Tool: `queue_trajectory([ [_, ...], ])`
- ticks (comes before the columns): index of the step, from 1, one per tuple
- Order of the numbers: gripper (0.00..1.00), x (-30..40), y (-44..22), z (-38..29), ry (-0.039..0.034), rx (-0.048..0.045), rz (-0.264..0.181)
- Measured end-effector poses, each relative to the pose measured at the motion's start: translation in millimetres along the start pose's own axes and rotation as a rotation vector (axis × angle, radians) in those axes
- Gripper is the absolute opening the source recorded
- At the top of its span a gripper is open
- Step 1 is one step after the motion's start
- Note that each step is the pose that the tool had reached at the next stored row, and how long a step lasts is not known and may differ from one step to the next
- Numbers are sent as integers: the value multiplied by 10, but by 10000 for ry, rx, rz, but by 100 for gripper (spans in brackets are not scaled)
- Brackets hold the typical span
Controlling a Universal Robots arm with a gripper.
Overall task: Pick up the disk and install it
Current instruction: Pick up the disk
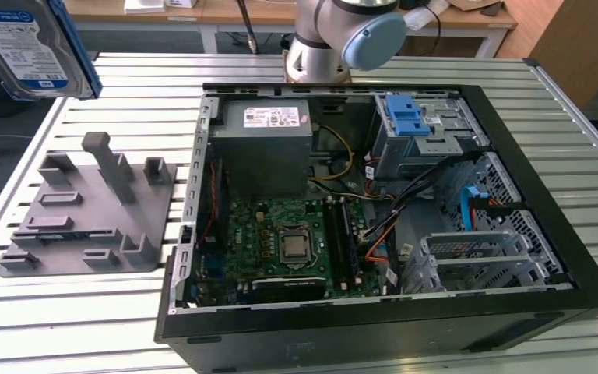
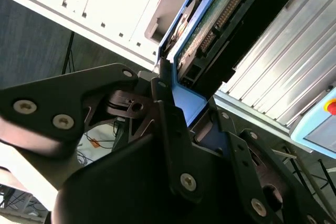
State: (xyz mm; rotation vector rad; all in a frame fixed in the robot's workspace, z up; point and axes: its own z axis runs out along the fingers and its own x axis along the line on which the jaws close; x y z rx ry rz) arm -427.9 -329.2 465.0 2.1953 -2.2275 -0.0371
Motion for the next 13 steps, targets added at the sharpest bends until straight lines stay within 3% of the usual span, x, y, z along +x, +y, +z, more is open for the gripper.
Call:
queue_trajectory([
  [13,36,-7,-467,-12,0,-1,0],
])
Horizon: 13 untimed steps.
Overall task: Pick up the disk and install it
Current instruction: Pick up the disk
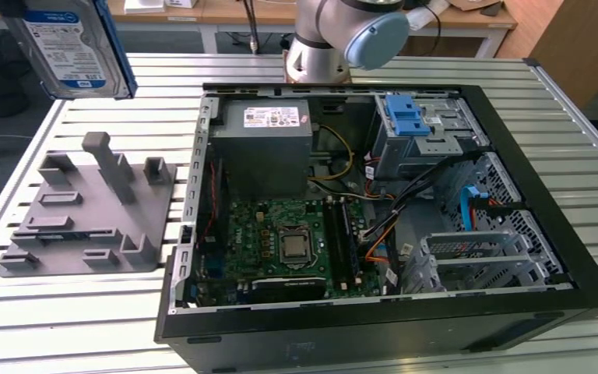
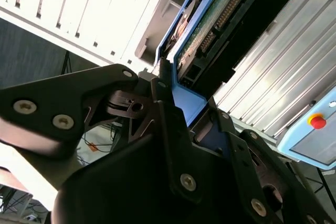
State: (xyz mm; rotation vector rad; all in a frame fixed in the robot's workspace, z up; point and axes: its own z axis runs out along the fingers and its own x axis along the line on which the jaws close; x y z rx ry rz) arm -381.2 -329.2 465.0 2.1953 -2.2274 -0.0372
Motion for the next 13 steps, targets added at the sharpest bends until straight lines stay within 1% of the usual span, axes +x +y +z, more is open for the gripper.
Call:
queue_trajectory([
  [3,36,-2,-128,-3,0,0,1],
  [5,36,-3,-175,-2,-1,1,0],
  [6,36,-3,-189,-1,-1,2,1],
  [10,36,-2,-192,-2,0,1,1],
  [11,36,-2,-193,-11,1,-1,0],
  [13,36,-2,-192,-59,0,0,0],
])
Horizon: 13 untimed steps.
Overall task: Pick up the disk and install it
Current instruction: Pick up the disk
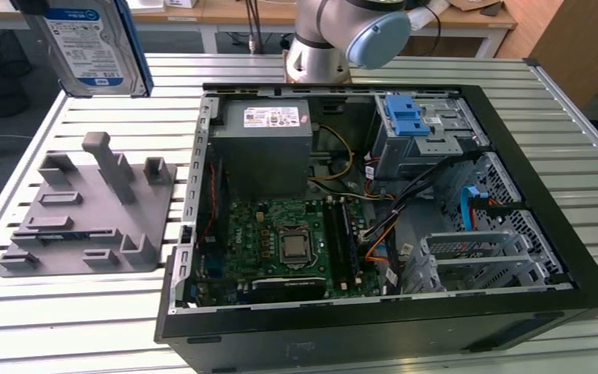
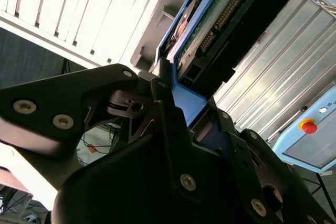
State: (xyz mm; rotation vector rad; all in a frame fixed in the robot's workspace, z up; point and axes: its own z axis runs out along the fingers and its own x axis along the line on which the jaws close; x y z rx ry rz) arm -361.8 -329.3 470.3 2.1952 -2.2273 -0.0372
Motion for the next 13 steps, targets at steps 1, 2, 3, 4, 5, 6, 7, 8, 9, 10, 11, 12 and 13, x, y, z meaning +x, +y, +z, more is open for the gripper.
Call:
queue_trajectory([
  [1,36,0,1,-17,0,1,0],
  [2,36,1,1,-24,0,0,0],
  [3,36,5,0,-26,2,0,-1],
  [4,36,15,0,-25,2,1,0],
  [5,36,33,0,-26,2,1,0],
  [6,36,62,0,-26,2,1,0],
  [7,36,94,-1,-26,3,1,0],
  [8,36,126,-1,-26,2,2,0],
  [9,36,153,-3,-26,2,3,1],
  [10,36,173,-10,-27,2,1,1],
  [11,36,186,-26,-27,2,1,1],
  [12,36,192,-61,-29,3,-2,0],
  [13,36,197,-97,-29,3,-4,0],
])
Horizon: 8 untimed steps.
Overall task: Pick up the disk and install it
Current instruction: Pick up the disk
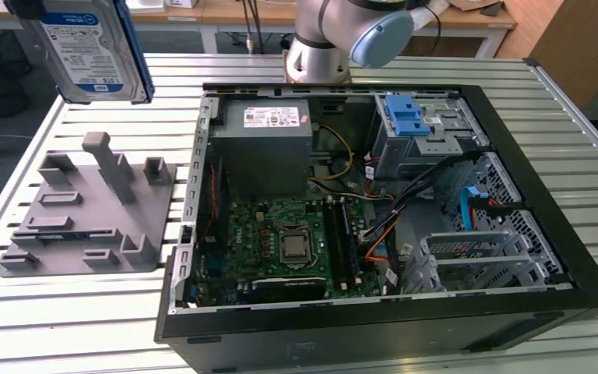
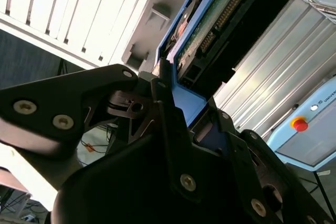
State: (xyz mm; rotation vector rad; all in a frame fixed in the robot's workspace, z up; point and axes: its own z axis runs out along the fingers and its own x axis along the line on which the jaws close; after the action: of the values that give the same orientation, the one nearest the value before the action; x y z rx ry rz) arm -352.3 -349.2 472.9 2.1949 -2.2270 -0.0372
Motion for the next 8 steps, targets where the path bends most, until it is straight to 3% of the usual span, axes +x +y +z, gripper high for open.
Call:
queue_trajectory([
  [8,36,-2,-355,-9,1,-25,1],
])
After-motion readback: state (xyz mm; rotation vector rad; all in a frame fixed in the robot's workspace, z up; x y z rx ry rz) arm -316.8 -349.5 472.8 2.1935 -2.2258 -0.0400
